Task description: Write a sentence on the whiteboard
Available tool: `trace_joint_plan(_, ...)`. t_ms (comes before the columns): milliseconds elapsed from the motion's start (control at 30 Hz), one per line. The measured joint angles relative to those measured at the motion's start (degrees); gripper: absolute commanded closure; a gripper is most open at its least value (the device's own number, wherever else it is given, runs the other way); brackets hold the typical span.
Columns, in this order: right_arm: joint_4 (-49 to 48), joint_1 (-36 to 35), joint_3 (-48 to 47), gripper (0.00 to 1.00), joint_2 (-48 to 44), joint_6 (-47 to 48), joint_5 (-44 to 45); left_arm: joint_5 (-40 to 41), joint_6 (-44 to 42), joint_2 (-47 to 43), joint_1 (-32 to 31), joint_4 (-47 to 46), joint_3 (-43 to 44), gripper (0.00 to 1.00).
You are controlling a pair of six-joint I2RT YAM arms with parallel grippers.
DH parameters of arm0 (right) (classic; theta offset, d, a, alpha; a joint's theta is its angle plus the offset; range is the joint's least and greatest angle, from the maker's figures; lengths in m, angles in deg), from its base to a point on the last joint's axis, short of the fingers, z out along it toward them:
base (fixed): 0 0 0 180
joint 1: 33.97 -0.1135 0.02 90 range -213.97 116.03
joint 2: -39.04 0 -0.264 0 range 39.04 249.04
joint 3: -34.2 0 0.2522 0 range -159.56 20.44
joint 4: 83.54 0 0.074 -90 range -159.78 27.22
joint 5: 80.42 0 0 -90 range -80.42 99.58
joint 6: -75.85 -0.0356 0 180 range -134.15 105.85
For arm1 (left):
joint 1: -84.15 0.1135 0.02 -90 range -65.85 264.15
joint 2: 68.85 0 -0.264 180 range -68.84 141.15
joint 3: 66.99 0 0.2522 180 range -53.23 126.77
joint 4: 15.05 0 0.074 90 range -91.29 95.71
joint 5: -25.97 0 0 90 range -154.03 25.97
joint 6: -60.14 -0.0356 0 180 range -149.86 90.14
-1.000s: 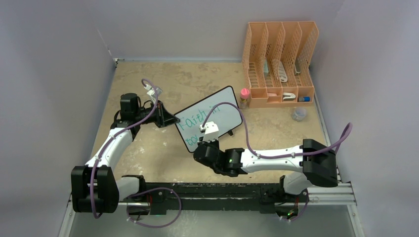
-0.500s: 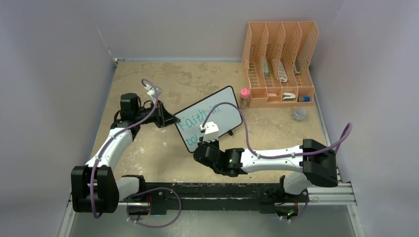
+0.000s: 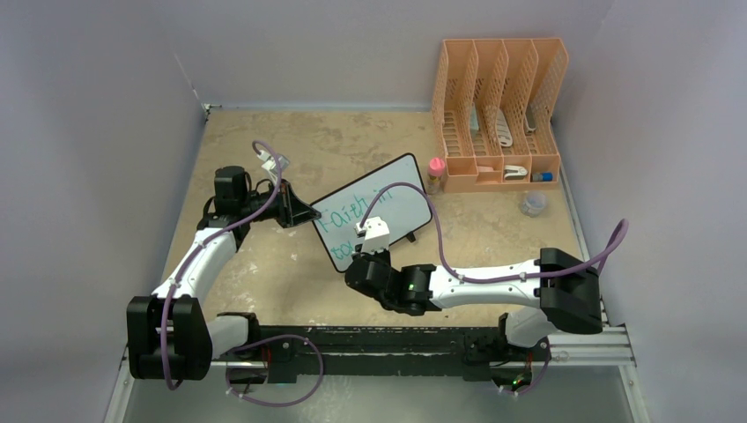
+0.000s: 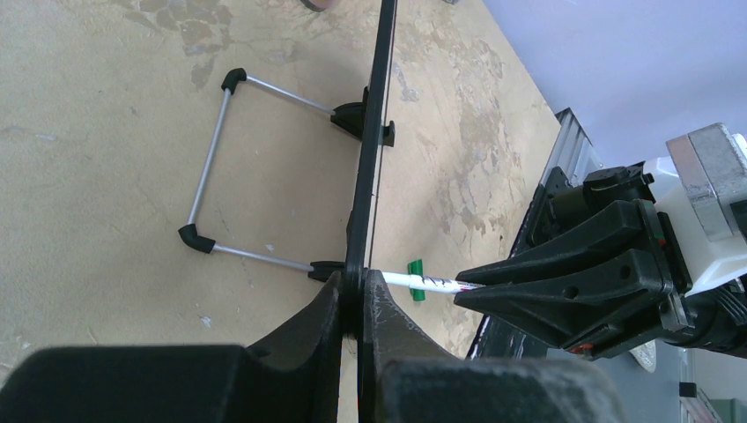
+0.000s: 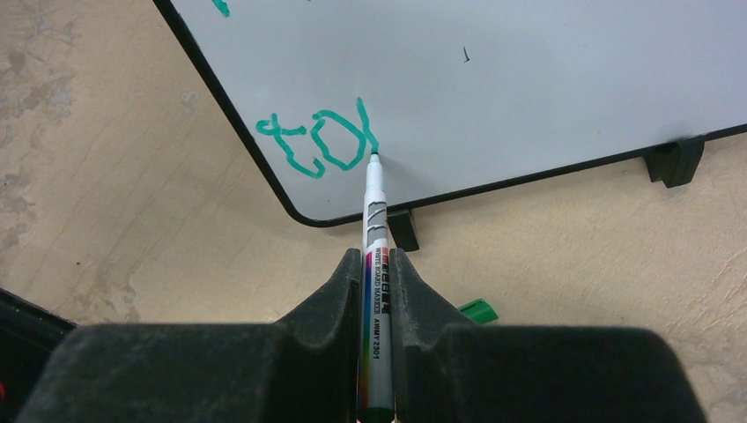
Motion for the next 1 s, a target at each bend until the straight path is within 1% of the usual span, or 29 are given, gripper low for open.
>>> trace_joint_plan(500, -0.02, 0.04, 0.00, 1.00, -2.25, 0.74, 0.22, 0.00, -0.02, 0.00, -0.02, 0.33, 0.17, 1.00)
trace_joint_plan(1000, -1.64, 0.07, -0.11, 1.00, -2.16, 2.64, 0.50, 0.00, -0.02, 0.00, -0.02, 0.37, 0.17, 1.00)
